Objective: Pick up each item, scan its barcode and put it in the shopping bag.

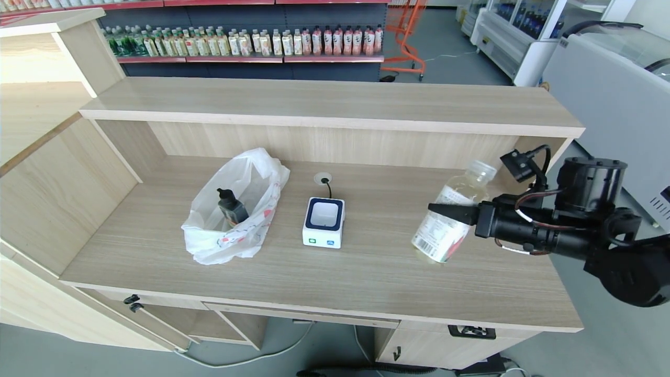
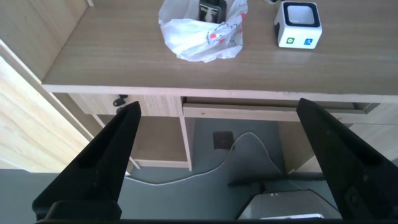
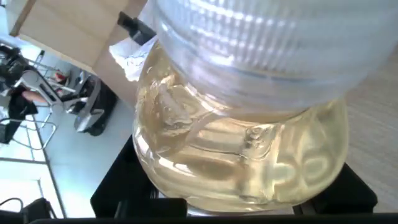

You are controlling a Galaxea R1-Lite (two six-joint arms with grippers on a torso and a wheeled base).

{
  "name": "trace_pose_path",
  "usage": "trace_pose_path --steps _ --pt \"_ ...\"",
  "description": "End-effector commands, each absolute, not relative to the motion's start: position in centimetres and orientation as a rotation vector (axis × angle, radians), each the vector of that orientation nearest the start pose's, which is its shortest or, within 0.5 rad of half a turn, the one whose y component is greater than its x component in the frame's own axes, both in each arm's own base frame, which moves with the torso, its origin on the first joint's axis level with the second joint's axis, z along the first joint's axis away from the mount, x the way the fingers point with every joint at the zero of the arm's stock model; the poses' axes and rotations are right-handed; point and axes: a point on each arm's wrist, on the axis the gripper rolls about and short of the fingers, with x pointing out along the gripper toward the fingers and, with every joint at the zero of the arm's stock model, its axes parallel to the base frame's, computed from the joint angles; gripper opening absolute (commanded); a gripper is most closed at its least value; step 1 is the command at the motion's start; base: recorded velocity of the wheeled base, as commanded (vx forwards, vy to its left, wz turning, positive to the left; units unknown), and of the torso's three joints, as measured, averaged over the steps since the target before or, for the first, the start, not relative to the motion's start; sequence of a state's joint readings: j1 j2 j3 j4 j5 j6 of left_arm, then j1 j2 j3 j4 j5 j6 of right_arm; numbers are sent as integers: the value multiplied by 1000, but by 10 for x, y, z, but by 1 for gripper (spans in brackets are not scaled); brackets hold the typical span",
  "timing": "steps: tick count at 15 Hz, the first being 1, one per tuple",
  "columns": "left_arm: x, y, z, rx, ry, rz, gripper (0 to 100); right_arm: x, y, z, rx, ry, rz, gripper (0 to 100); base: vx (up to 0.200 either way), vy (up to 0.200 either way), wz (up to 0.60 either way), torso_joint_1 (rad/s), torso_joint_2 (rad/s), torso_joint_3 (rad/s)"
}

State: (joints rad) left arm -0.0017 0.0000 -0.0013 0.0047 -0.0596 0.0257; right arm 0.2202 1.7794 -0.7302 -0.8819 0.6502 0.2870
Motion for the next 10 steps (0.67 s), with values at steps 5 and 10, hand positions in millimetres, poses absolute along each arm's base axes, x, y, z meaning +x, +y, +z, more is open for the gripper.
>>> trace_pose_path --steps 5,10 --pt "-23 -1 75 26 2 -61 100 226 125 200 269 242 1159 0 0 0 0 0 0 0" --pt "-23 -1 75 26 2 -61 100 211 123 201 272 317 1212 0 0 0 0 0 0 0"
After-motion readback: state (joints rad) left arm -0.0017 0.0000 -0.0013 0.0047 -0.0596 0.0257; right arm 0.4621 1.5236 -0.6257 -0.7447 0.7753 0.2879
